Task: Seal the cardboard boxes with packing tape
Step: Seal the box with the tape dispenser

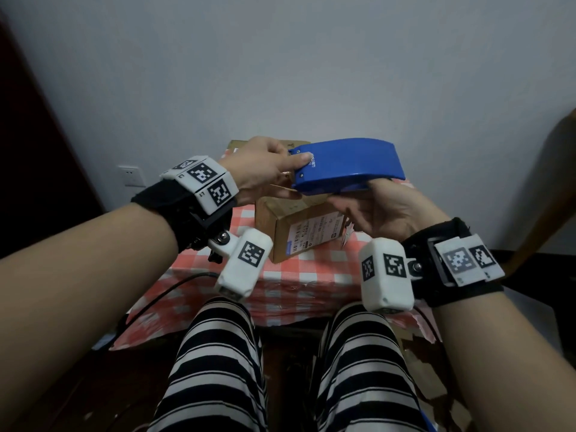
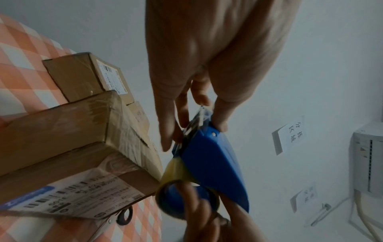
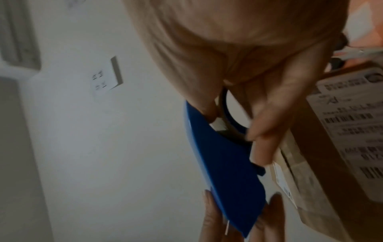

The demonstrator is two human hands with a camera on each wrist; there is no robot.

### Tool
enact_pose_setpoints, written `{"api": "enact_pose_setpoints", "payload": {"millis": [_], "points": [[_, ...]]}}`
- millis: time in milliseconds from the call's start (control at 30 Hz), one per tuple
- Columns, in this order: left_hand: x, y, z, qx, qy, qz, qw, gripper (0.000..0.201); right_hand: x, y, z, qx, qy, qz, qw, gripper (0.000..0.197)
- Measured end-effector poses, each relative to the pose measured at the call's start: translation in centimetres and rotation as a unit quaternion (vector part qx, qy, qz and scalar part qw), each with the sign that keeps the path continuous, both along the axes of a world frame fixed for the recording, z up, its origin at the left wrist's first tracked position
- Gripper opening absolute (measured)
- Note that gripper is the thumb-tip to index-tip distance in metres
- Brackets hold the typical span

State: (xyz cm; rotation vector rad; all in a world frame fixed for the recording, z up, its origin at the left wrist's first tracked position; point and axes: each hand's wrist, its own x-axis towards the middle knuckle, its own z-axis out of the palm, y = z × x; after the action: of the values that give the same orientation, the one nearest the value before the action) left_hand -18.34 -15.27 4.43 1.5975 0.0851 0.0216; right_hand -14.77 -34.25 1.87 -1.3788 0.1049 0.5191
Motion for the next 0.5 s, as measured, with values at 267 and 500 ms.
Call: {"api": "enact_pose_setpoints", "payload": {"millis": [267,500], "points": [[0.4,-0.5,0.0,0.025,-0.03,0.055,0.998,0.033,-0.5,-0.4,-0.5,0.184,-0.008,0.006,0.983,0.023],[0.3,-1.6,0.3,0.002,-0.024,0.039,0.999,0.032,-1.0,0.0,-0.7,0.141,-0.095,-0.066,0.983,0.012]]}}
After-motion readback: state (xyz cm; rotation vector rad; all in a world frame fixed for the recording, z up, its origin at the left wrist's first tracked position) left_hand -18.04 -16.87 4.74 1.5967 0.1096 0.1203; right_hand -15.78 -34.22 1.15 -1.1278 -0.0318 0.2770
